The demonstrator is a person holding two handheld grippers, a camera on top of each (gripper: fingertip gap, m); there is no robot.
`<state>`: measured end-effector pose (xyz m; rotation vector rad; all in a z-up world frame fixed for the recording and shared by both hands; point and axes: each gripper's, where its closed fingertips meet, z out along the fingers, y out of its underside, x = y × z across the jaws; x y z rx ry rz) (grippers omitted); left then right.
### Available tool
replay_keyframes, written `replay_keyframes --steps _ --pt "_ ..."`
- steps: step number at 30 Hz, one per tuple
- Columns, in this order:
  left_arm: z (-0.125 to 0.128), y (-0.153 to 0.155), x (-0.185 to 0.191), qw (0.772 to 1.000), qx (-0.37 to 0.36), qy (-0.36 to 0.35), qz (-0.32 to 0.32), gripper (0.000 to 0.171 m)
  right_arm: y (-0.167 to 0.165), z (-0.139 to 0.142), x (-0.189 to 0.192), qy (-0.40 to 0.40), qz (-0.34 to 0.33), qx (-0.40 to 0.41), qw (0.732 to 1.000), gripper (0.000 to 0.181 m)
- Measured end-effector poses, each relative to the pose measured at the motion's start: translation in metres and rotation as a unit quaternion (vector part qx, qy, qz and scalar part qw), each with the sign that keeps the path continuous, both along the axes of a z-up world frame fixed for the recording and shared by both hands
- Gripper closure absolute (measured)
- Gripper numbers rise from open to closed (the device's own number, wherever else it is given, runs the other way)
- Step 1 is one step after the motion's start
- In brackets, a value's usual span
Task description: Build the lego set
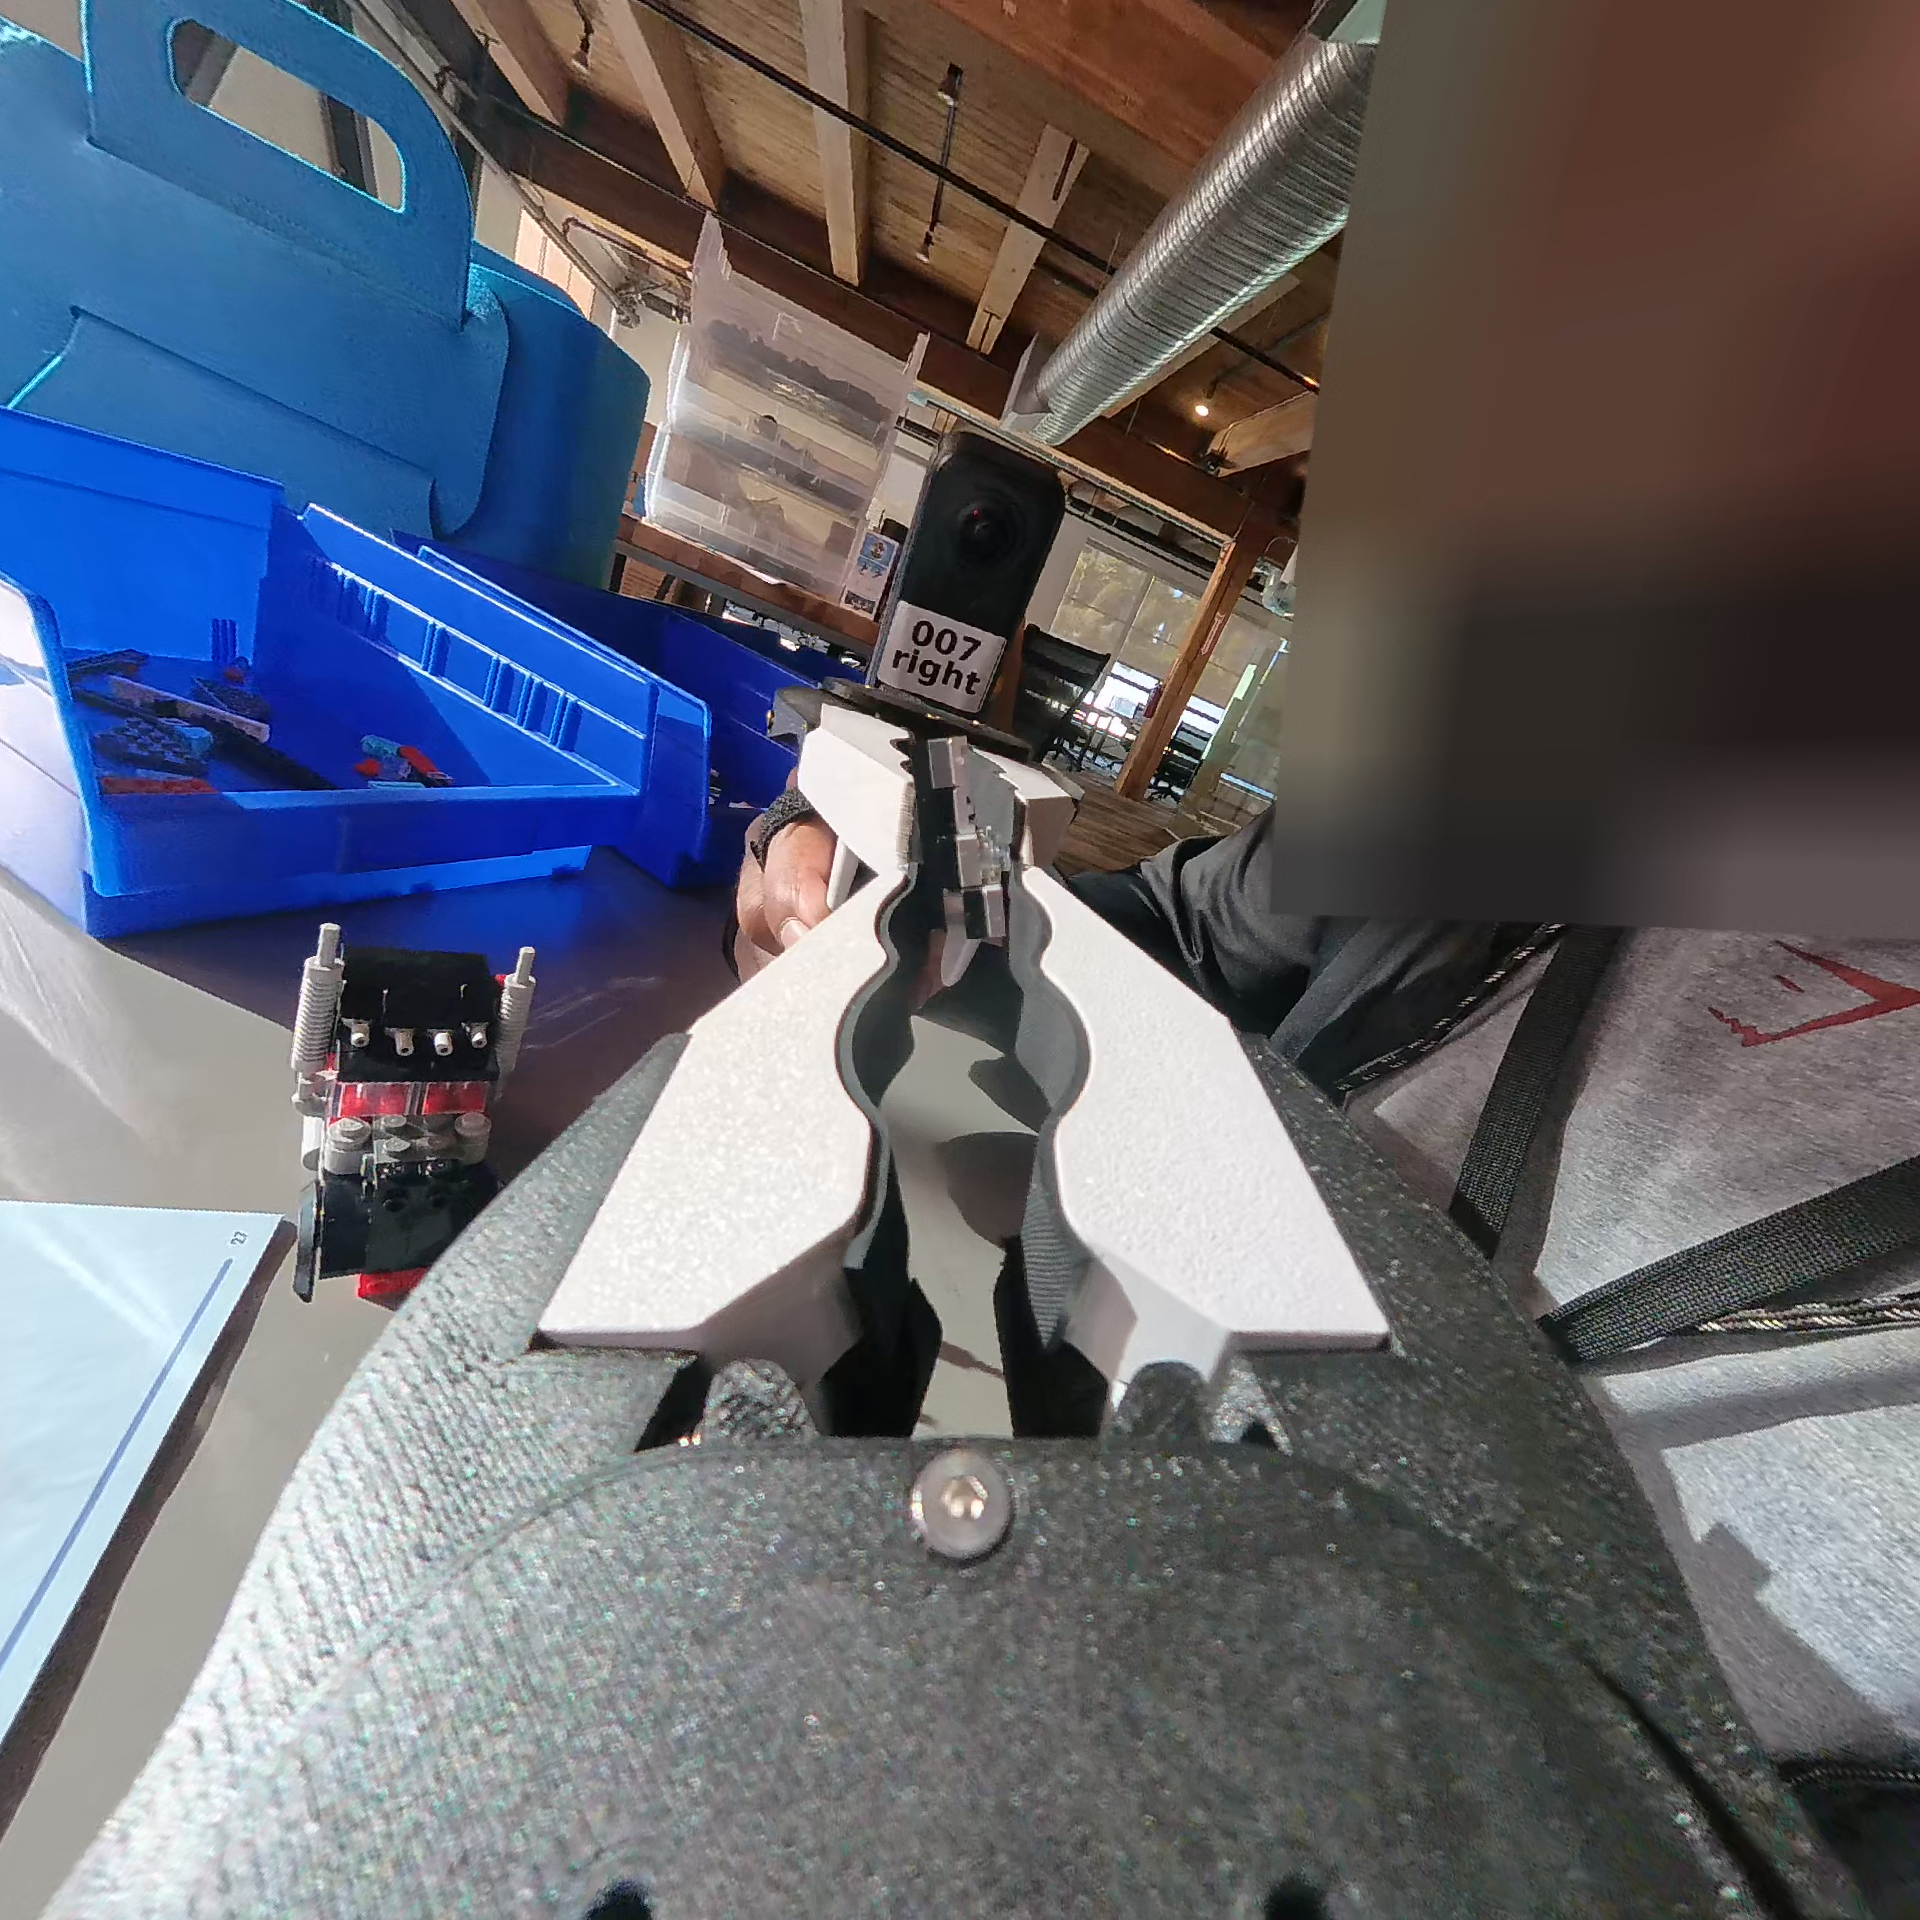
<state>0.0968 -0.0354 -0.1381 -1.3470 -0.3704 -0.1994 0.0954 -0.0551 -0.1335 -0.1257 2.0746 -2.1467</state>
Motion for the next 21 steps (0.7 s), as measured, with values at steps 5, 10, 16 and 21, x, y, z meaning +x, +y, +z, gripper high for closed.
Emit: replay_keyframes --steps 5,10,16,21 --pt "-0.008 -0.002 -0.011 0.999 -0.002 -0.048 0.013 0.157 0.000 -0.008 -0.010 0.014 -0.024 0.013 1.000 0.162" --pt "-0.017 -0.007 -0.016 0.994 -0.008 -0.105 0.012 0.157 0.002 -0.019 -0.025 0.106 -0.071 0.039 0.991 0.136" --pt "-0.031 -0.004 -0.018 0.984 -0.012 -0.176 -0.005 0.157 -0.009 -0.039 -0.023 0.299 -0.133 0.075 0.942 0.118" --pt "-0.036 0.003 -0.019 0.979 -0.009 -0.204 -0.018 0.158 -0.012 -0.041 -0.026 0.367 -0.173 0.072 0.911 0.127"
